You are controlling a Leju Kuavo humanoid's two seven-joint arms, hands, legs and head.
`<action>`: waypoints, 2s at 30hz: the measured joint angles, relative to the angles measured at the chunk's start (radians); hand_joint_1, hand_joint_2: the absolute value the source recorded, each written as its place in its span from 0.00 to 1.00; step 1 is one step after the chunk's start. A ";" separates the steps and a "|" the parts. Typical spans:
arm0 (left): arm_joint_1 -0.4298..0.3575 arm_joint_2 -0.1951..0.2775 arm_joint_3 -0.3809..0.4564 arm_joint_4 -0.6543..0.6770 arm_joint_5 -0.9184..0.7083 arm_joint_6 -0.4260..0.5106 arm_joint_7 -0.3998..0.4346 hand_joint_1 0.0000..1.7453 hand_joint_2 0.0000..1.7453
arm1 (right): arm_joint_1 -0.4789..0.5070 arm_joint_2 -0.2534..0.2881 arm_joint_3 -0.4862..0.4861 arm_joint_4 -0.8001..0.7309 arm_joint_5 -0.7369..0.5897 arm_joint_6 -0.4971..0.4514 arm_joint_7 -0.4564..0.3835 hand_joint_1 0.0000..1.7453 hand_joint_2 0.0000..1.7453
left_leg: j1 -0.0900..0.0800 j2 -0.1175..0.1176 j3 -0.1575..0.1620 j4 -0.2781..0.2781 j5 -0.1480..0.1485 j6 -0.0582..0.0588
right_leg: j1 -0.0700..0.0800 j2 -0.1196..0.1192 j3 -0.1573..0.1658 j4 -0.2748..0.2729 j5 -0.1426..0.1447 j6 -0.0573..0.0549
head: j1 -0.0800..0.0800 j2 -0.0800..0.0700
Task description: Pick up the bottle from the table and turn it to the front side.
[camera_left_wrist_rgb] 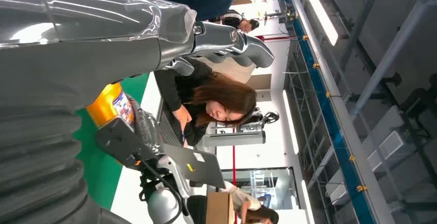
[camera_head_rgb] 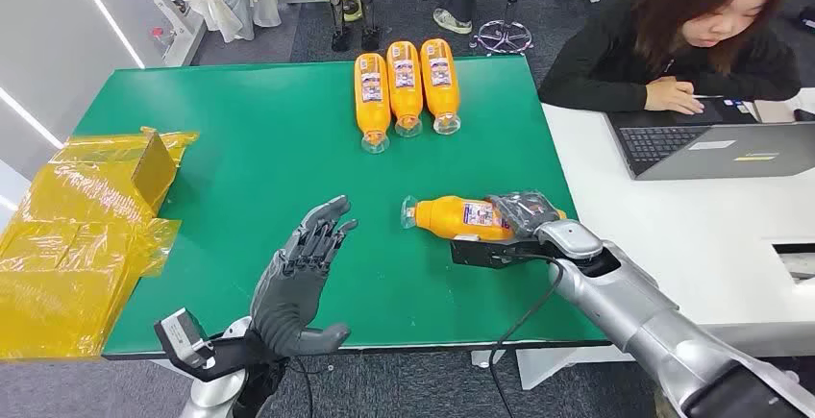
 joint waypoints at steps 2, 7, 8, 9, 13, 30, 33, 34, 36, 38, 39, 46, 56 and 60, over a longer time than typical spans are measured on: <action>0.004 0.000 0.002 -0.004 -0.001 0.000 0.000 0.00 1.00 | 0.000 0.000 -0.005 -0.009 0.005 0.002 0.000 1.00 1.00 | 0.000 0.000 0.000 0.000 0.000 0.000 | 0.000 0.000 0.000 0.000 0.000 0.000 | 0.000 0.000; 0.019 0.000 0.013 -0.019 -0.010 0.003 0.000 0.00 1.00 | 0.000 0.004 -0.024 -0.033 0.021 0.005 -0.003 1.00 1.00 | 0.000 0.000 -0.001 0.000 0.000 0.000 | 0.000 0.000 0.000 0.000 0.000 0.000 | 0.000 0.000; 0.022 0.000 0.015 -0.022 -0.012 0.003 0.000 0.00 1.00 | 0.000 0.006 -0.027 -0.034 0.025 0.004 -0.004 1.00 1.00 | 0.000 0.000 -0.001 0.000 0.000 0.000 | 0.000 0.000 0.000 0.000 0.000 0.000 | 0.000 0.000; 0.024 0.000 0.017 -0.025 -0.014 0.003 0.000 0.00 1.00 | 0.001 0.008 -0.029 -0.036 0.030 0.000 -0.005 1.00 1.00 | 0.000 0.000 -0.001 0.000 0.000 0.000 | 0.000 0.000 0.000 0.000 0.000 0.000 | 0.000 0.000; 0.035 0.000 0.025 -0.036 -0.021 0.002 0.000 0.00 1.00 | 0.010 0.011 -0.057 -0.073 0.065 -0.067 0.021 1.00 1.00 | 0.000 0.000 -0.001 0.000 0.000 0.000 | 0.000 0.000 0.000 0.000 0.000 0.000 | 0.000 0.000; 0.037 -0.002 0.037 -0.040 -0.029 0.012 0.000 0.00 1.00 | 0.166 -0.001 -0.202 -0.383 0.216 -0.213 0.102 1.00 1.00 | 0.000 -0.001 -0.001 0.000 0.000 0.000 | 0.000 -0.001 -0.002 0.000 0.000 0.000 | 0.000 0.000; 0.031 -0.003 0.037 -0.037 -0.028 0.014 0.000 0.00 1.00 | 0.274 -0.007 -0.243 -0.495 0.278 -0.265 0.104 1.00 1.00 | 0.000 -0.001 -0.002 0.000 -0.001 0.000 | 0.000 0.000 -0.003 0.000 -0.001 0.000 | 0.000 0.000; 0.026 -0.005 0.036 -0.034 -0.027 0.015 0.000 0.00 1.00 | 0.339 -0.010 -0.266 -0.558 0.306 -0.301 0.100 1.00 1.00 | 0.000 -0.001 -0.003 0.000 -0.001 0.000 | 0.000 -0.001 -0.003 0.000 -0.001 0.000 | 0.000 0.000; 0.015 -0.009 0.033 -0.026 -0.023 0.015 0.000 0.00 1.00 | 0.445 -0.012 -0.294 -0.646 0.324 -0.378 0.072 1.00 1.00 | 0.000 -0.001 -0.003 -0.001 -0.001 0.000 | 0.000 -0.001 -0.004 0.000 -0.001 0.000 | 0.000 0.000; 0.009 -0.010 0.028 -0.018 -0.014 0.015 0.000 0.00 1.00 | 0.505 -0.010 -0.297 -0.675 0.295 -0.448 0.026 1.00 1.00 | 0.000 -0.001 -0.003 -0.001 -0.001 0.000 | 0.000 -0.001 -0.004 0.000 -0.001 0.000 | 0.000 0.000; 0.006 -0.010 0.023 -0.014 -0.009 0.015 0.000 0.00 1.00 | 0.532 -0.007 -0.296 -0.684 0.275 -0.483 0.002 1.00 1.00 | 0.000 -0.001 -0.003 -0.001 -0.001 0.000 | 0.000 -0.001 -0.004 0.000 -0.001 0.000 | 0.000 0.000; -0.026 -0.009 -0.011 0.032 0.014 0.016 0.000 0.00 1.00 | 0.638 0.025 -0.281 -0.693 0.202 -0.603 -0.074 1.00 1.00 | 0.000 -0.001 -0.004 -0.001 -0.001 0.000 | 0.000 -0.001 -0.004 0.000 -0.001 0.000 | 0.000 0.000; -0.071 -0.009 -0.035 0.093 0.032 0.020 0.000 0.00 1.00 | 0.676 0.059 -0.269 -0.693 0.173 -0.634 -0.102 1.00 1.00 | 0.000 -0.001 -0.004 -0.001 -0.001 0.000 | 0.000 -0.001 -0.004 0.000 -0.001 0.000 | 0.000 0.000; -0.097 -0.016 -0.050 0.122 0.049 0.003 0.000 0.00 1.00 | 0.683 0.097 -0.256 -0.693 0.161 -0.657 -0.129 1.00 1.00 | 0.000 -0.001 -0.004 -0.001 -0.001 0.000 | 0.000 0.000 -0.004 0.000 -0.001 0.000 | 0.000 0.000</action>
